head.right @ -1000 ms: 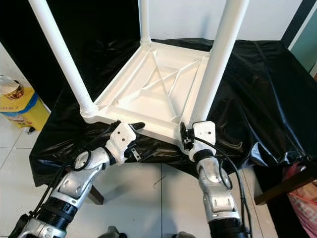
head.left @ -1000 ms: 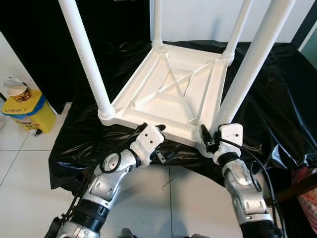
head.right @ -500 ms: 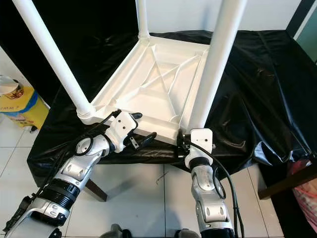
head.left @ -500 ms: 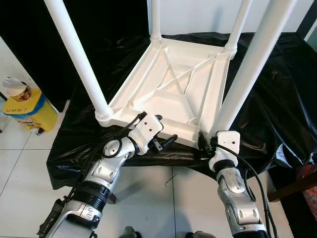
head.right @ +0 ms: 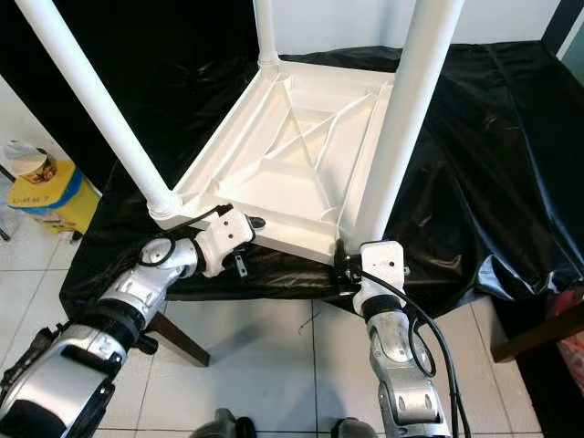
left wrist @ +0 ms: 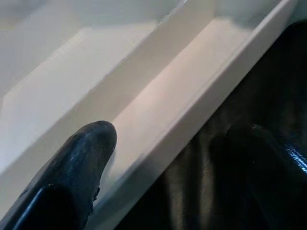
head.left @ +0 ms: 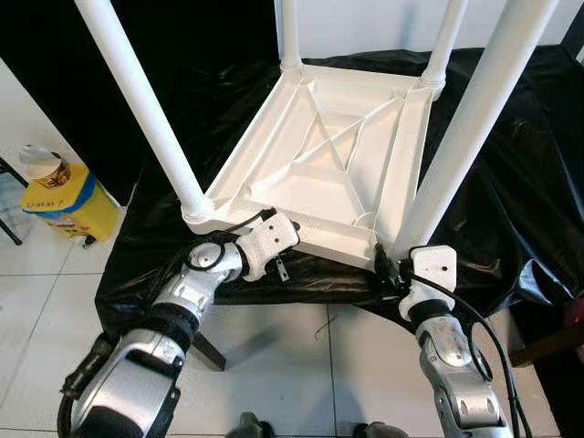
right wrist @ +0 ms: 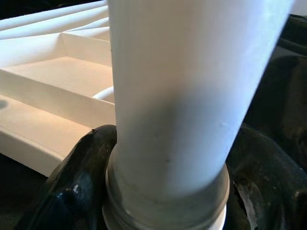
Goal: Building children table
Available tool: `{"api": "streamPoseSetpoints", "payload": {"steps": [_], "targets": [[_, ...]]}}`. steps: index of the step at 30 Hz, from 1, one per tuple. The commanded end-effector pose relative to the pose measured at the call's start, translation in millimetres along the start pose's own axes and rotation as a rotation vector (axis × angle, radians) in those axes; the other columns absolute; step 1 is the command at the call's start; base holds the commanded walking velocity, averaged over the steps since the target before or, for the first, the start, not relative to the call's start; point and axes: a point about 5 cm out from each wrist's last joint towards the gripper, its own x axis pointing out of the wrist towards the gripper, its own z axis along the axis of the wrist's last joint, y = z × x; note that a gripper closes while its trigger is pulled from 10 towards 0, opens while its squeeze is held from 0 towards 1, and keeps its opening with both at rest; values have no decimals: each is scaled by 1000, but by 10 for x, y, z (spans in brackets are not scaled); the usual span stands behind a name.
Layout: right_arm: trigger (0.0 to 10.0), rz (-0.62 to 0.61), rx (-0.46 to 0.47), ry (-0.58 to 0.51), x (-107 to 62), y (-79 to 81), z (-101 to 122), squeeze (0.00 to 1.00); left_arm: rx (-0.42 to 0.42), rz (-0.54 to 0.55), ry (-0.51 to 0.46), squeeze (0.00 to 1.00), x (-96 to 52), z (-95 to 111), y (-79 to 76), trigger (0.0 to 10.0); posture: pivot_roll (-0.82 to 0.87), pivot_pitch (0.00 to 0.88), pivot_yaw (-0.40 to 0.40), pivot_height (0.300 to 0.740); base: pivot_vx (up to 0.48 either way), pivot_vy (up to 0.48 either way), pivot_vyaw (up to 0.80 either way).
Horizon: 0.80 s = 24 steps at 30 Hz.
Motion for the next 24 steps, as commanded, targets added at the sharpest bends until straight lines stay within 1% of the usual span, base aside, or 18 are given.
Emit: {"api": "streamPoseSetpoints", "payload": {"steps": [1, 2, 4, 5, 6, 7, 8, 9, 10, 11, 14, 15, 17, 18, 20, 22, 23, 24], "targets": [[10000, -46, -18, 27, -55, -110, -56, 0, -23, 34, 89, 0, -37, -136, 61, 10000, -140, 127, 99, 740, 0, 0, 0], [10000, -46, -18, 27, -55, -110, -56, 0, -23, 34, 89, 0, -37, -136, 61, 10000, -140, 127, 99, 740, 0, 0, 0], [10000, -39, -18, 23, -57, -97, -48, 0, -28, 58, 125, 0, -45, -160, 106, 10000, -144, 128, 101, 740, 0, 0, 0], [10000, -32, -19, 18, -59, -84, -35, 0, -56, 94, 148, 0, -55, -172, 167, 10000, -145, 130, 99, 740, 0, 0, 0], [10000, -32, -19, 18, -59, -84, -35, 0, -56, 94, 148, 0, -55, -172, 167, 10000, -145, 130, 99, 740, 0, 0, 0], [10000, -23, -23, 13, -57, -74, -24, 0, -92, 112, 166, 0, -65, -183, 208, 10000, -145, 133, 97, 740, 0, 0, 0], [10000, -23, -23, 13, -57, -74, -24, 0, -92, 112, 166, 0, -65, -183, 208, 10000, -145, 133, 97, 740, 0, 0, 0], [10000, -10, -27, 9, -51, -67, -14, 0, -113, 109, 183, 0, -75, -195, 229, 9137, -145, 134, 97, 740, 0, 0, 0], [10000, 1, -31, 5, -44, -63, -7, 0, -132, 102, 188, 0, -82, -202, 236, 3176, -144, 135, 96, 740, 0, 0, 0], [10000, 13, -33, 3, -34, -59, -1, 0, -147, 88, 192, 0, -88, -211, 235, 0, -144, 136, 96, 740, 0, 0, 0], [10000, 47, -39, -8, 38, -55, 27, 0, -177, -7, 165, 0, -116, -221, 186, 0, -140, 136, 94, 740, 0, 0, 0], [10000, 47, -39, -8, 38, -55, 27, 0, -177, -7, 165, 0, -116, -221, 186, 0, -140, 136, 94, 740, 0, 0, 0], [10000, 68, -40, -15, 97, -56, 46, 0, -179, -54, 158, 0, -139, -230, 164, 0, -138, 135, 92, 740, 0, 0, 0], [10000, 108, -46, -20, 181, -37, 61, 0, -187, -107, 144, 0, -176, -241, 137, 0, -135, 132, 93, 740, 0, 0, 0], [10000, 108, -46, -20, 181, -37, 61, 0, -187, -107, 144, 0, -176, -241, 137, 0, -135, 132, 93, 740, 0, 0, 0], [10000, 174, -55, -22, 306, 9, 66, 0, -188, -157, 147, 0, -247, -291, 106, 0, -129, 127, 92, 740, 0, 0, 0], [10000, 174, -55, -22, 306, 9, 66, 0, -188, -157, 147, 0, -247, -291, 106, 0, -129, 127, 92, 740, 0, 0, 0], [10000, 210, -66, -17, 370, 40, 56, 0, -188, -176, 156, 0, -293, -326, 94, 0, -121, 124, 88, 740, 0, 0, 0]]}}
